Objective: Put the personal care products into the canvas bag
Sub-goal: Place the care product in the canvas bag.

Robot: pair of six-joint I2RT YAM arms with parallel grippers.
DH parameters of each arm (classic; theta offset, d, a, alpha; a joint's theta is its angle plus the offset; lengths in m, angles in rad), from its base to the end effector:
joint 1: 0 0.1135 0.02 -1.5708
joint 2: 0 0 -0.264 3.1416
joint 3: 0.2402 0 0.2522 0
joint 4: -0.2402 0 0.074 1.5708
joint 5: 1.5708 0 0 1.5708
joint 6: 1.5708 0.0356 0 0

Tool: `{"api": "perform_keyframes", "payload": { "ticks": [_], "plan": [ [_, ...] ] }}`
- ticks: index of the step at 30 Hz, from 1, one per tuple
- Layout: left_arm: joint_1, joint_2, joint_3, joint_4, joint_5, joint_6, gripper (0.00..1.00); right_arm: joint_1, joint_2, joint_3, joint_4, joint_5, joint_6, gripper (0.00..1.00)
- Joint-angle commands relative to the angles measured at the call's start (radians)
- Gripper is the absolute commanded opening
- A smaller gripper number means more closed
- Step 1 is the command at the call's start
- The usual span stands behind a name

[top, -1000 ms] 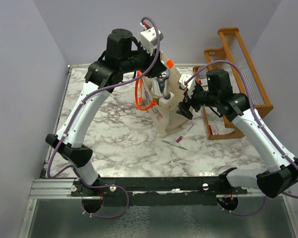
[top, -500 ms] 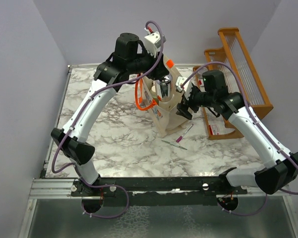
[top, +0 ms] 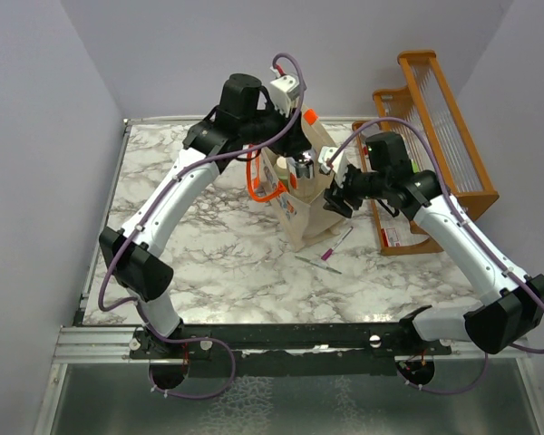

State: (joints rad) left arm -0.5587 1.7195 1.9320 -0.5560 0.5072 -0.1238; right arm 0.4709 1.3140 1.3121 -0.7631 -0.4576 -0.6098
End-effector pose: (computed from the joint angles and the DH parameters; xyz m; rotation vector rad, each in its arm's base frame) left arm 0.3172 -0.2187 0.4495 0.7687 1.8282 -0.9364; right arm 0.2374 0.1385 0.3550 -1.3618 1.8318 0.4605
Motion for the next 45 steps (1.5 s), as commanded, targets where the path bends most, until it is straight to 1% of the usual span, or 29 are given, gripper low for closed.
{"api": "perform_keyframes", "payload": {
  "ticks": [1,4,13,20,31,45],
  "plan": [
    [-0.008,-0.067,-0.024,0.196,0.087,-0.063,0.0,-0.003,-0.01,-0.009,-0.017,-0.016,-0.021,0.5],
    [-0.011,-0.066,-0.036,0.207,0.099,-0.083,0.0,-0.003,-0.013,-0.004,-0.024,-0.016,-0.023,0.43],
    [-0.024,-0.058,-0.056,0.231,0.133,-0.091,0.0,-0.005,-0.021,0.0,-0.035,-0.011,-0.029,0.27],
    [-0.03,-0.067,-0.103,0.249,0.14,-0.075,0.0,-0.005,-0.025,0.014,-0.046,-0.005,-0.029,0.19],
    [-0.047,-0.076,-0.173,0.276,0.149,-0.01,0.0,-0.005,-0.025,0.047,-0.075,-0.012,-0.022,0.01],
    [-0.065,-0.069,-0.262,0.328,0.151,0.079,0.0,-0.005,-0.035,0.053,-0.066,-0.021,-0.012,0.01]
  ]
}}
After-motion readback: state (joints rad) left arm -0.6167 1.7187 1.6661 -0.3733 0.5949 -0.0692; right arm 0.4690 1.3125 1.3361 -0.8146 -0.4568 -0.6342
